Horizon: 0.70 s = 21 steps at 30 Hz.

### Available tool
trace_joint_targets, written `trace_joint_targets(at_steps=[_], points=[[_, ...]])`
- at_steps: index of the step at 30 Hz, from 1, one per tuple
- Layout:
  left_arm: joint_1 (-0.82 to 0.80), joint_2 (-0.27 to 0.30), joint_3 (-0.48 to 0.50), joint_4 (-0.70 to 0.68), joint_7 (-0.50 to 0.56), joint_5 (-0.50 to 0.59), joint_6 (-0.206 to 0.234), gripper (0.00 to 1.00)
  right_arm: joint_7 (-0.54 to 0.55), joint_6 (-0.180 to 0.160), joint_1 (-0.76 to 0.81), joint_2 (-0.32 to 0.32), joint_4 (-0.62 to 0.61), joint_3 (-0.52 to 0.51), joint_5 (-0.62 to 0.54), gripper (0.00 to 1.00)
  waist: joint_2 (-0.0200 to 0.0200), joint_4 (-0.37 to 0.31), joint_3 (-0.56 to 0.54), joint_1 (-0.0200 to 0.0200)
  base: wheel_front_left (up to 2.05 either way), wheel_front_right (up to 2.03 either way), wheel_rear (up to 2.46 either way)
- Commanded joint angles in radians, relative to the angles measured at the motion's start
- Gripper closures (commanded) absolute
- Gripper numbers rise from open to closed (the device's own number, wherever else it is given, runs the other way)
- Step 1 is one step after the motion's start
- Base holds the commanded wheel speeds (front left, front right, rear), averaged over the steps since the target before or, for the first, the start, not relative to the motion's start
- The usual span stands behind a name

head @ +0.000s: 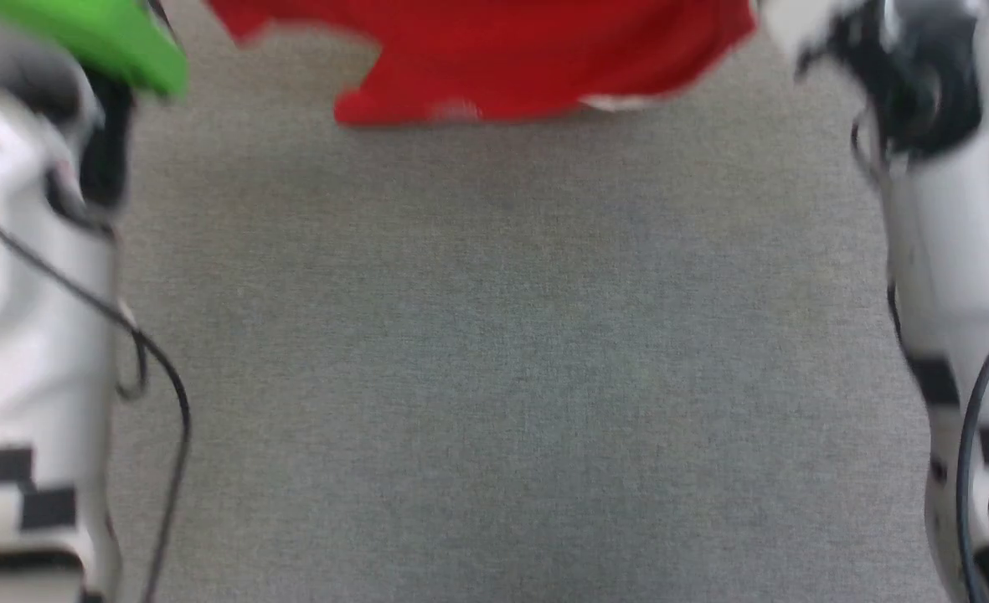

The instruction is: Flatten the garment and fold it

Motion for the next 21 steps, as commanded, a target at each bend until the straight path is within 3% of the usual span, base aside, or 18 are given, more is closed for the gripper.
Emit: trace_joint_targets(at_steps=[1,9,13,21], points=[[0.061,-0.008,0.014,-0.027,-0.02,-0.012,0.013,1.0,-0.012,-0.002,0.06,-0.017,-0.031,0.006,0.036,1.0,0.0,0.013,-0.034,-0.0001,0.0,0.0,0.0],[0.514,-0.062,0.032,-0.218,-0.052,-0.075,0.063,1.0,-0.024,-0.002,0.474,-0.14,-0.238,0.084,0.195,1.0,0.0,0.023,-0.154,-0.0001,0.0,0.0,0.0],[0.739,-0.092,0.011,-0.293,0.006,-0.107,0.097,1.0,-0.001,-0.002,0.693,-0.187,-0.31,0.109,0.246,1.0,0.0,0.034,-0.224,-0.0001,0.0,0.0,0.0],[1.075,-0.087,-0.02,-0.39,0.144,-0.116,0.198,1.0,0.095,-0.002,1.072,-0.235,-0.415,0.105,0.251,1.0,0.0,0.051,-0.315,-0.0001,0.0,0.0,0.0]])
